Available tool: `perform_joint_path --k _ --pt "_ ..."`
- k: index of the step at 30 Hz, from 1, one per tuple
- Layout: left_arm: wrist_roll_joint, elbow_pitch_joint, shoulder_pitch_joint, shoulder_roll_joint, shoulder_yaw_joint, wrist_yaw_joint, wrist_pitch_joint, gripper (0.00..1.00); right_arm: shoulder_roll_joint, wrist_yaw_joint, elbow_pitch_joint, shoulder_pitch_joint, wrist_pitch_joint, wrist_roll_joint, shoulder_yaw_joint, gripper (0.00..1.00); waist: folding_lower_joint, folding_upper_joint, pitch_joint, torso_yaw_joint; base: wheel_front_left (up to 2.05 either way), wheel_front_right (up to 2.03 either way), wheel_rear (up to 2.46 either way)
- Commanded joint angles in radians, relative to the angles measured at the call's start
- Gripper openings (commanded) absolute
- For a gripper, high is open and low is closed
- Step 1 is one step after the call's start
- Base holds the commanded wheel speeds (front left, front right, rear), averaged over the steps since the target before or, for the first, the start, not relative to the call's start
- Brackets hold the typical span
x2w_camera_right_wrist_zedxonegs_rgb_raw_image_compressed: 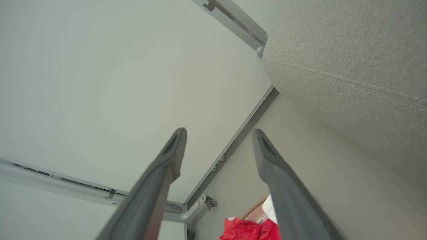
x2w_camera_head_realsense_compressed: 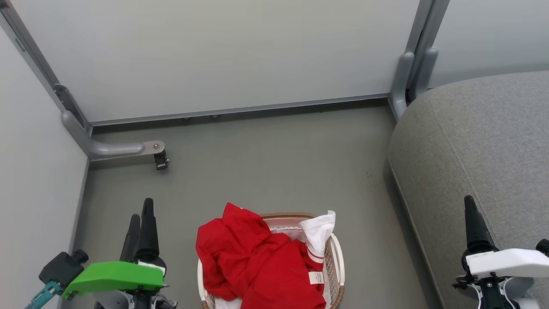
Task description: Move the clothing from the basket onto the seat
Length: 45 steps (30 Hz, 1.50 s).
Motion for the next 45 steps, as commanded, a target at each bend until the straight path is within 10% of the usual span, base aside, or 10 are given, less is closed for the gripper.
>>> perform_joint_path --k 1,45 --pt "0.027 -0.018 0.003 0.005 -0.007 0.003 -0.006 1.0 -0.006 0.003 -0.016 0.006 -0.009 -0.023 0.001 1.0 -0.0001 0.0 0.0 0.0 0.0 0.0 0.0" --pt "0.601 0.029 0.058 0.01 -0.124 0.091 -0.123 1.0 -0.012 0.006 -0.039 0.058 -0.125 -0.691 0.079 1.0 -0.0001 0.0 -0.002 0.017 0.0 0.0 0.0"
